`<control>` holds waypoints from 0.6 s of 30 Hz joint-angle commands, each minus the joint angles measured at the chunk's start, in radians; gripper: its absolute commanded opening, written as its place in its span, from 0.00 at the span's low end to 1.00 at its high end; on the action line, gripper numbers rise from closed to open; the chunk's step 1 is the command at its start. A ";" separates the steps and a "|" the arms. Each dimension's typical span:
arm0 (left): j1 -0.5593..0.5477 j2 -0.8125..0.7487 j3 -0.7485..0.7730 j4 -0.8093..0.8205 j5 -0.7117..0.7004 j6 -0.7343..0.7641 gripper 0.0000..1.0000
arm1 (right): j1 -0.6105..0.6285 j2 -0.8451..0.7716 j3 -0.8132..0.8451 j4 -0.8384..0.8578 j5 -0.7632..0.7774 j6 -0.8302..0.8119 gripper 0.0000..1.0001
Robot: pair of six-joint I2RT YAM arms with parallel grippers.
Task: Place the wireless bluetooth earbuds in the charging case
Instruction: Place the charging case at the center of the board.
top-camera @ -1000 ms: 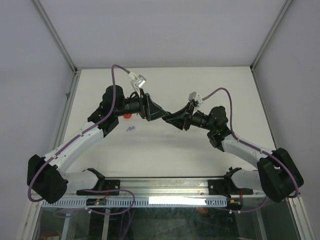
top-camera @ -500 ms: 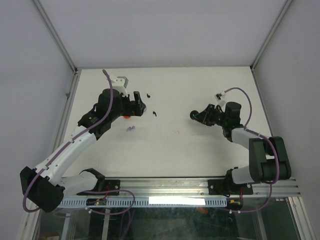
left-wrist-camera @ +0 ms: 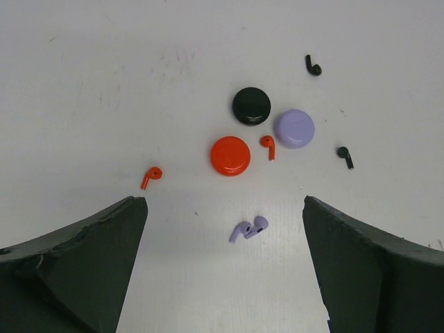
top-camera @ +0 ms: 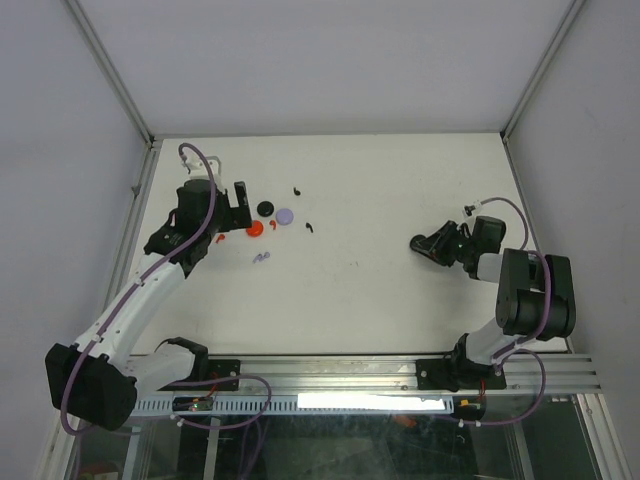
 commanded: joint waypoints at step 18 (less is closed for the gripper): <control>0.030 0.014 -0.005 0.052 0.145 0.022 0.99 | -0.025 -0.406 0.031 -0.381 0.210 -0.199 0.57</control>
